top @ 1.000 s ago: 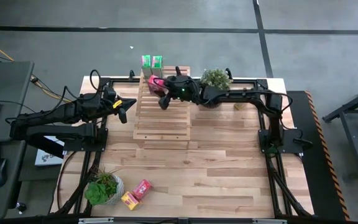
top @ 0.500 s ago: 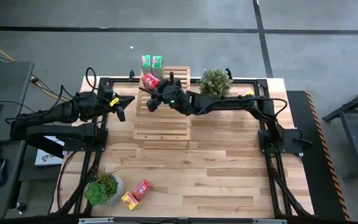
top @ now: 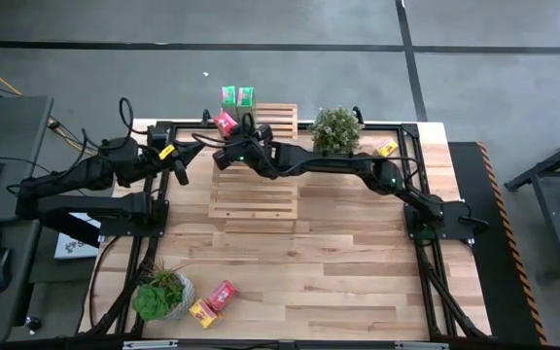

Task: Stack cereal on shelf
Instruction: Put the top red cereal box on the shelf

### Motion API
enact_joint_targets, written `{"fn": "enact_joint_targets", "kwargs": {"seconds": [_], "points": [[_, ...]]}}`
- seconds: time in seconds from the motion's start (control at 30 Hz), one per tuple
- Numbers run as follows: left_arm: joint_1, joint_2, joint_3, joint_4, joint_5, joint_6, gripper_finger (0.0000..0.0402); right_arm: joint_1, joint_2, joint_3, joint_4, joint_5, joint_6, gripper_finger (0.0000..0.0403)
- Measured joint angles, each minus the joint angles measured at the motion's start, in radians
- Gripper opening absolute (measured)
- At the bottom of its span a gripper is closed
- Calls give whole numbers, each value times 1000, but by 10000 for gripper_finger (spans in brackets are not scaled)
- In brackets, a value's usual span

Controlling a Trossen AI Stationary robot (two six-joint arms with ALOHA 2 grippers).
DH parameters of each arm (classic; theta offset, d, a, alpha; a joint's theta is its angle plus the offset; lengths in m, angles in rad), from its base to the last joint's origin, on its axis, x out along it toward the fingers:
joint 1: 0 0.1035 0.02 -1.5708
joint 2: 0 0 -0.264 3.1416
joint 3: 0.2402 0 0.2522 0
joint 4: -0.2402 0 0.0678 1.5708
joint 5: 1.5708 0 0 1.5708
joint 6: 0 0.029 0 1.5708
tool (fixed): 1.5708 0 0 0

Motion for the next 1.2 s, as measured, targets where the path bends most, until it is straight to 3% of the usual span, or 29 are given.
{"fn": "enact_joint_targets", "kwargs": {"seconds": [0.2, 0.6, 1.0, 1.2], "points": [[0, 0, 0, -2, 0, 0, 0, 0, 3, -9, -18, 46, 39, 177], [0, 0, 0, -3, 0, 1, 0, -10, 2, -9, -17, 27, 34, 179], [0, 0, 0, -3, 0, -2, 0, -21, -1, -9, -27, -1, 58, 249], [0, 0, 0, -4, 0, -2, 0, -21, -25, -10, -66, -3, 7, 261]]}}
